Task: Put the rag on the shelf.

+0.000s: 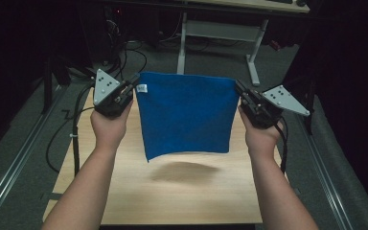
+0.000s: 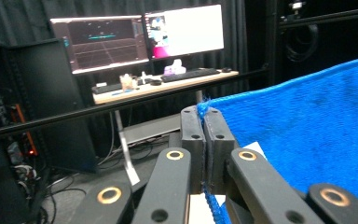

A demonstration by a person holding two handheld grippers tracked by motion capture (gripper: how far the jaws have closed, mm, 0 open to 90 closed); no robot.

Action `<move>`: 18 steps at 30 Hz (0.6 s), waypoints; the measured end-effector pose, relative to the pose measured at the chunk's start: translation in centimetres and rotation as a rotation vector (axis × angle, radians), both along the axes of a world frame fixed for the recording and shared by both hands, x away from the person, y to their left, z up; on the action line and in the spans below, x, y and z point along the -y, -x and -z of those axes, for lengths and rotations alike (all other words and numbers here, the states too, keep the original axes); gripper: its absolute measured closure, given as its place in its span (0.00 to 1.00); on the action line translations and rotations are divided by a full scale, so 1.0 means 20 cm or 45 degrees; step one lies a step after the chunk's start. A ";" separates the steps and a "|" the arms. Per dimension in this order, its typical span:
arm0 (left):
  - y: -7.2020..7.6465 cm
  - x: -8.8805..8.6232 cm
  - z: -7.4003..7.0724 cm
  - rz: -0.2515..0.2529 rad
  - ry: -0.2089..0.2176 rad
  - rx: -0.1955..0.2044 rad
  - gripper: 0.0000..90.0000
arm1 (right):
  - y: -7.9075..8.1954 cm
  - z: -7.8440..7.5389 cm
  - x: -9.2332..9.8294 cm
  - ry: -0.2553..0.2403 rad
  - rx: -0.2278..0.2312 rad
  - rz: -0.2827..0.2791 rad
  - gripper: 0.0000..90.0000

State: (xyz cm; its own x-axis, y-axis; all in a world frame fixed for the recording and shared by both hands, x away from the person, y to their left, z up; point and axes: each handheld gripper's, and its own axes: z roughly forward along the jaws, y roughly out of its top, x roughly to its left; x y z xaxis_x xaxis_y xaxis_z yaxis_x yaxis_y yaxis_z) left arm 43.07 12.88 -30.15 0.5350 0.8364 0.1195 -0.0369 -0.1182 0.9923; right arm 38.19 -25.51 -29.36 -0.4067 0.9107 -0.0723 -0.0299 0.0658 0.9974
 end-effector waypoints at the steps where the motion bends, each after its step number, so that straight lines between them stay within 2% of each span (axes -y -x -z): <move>1: 0.00 0.00 0.00 0.000 0.000 0.000 0.99 | 0.00 0.00 0.00 0.000 0.000 0.000 0.97; 3: -0.05 -0.02 0.00 -0.022 0.006 0.007 0.99 | -0.05 0.00 -0.01 -0.004 -0.002 0.009 0.97; 5: -0.06 -0.02 0.00 -0.023 0.012 0.011 0.99 | -0.07 0.00 -0.02 -0.005 -0.003 0.012 0.97; 6: -0.11 -0.03 0.00 -0.033 0.007 0.004 0.99 | -0.10 0.01 -0.02 -0.007 -0.001 0.018 0.97; 8: -0.13 -0.03 0.00 -0.037 0.002 0.003 0.99 | -0.14 0.01 -0.03 -0.002 -0.012 0.023 0.97; 9: -0.17 -0.03 0.00 -0.048 -0.011 0.011 0.99 | -0.17 0.02 -0.03 0.001 -0.017 0.028 0.97; 13: -0.21 -0.02 -0.02 -0.061 -0.010 0.012 0.99 | -0.22 0.02 -0.05 0.018 -0.034 0.044 0.97; 15: -0.25 -0.01 -0.04 -0.077 -0.037 0.017 0.99 | -0.26 0.01 -0.05 0.042 -0.039 0.057 0.97; 18: -0.27 0.00 -0.06 -0.086 -0.061 0.024 0.99 | -0.29 0.00 -0.04 0.039 -0.046 0.070 0.97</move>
State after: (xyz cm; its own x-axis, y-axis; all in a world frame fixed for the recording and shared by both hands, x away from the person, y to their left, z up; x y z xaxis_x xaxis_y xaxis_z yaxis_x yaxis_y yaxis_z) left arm 48.50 12.78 -29.02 0.4751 0.8634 0.1698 -0.0456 -0.1686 0.9846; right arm 43.93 -24.64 -29.31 -0.3594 0.9291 -0.0868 0.0108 0.0972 0.9952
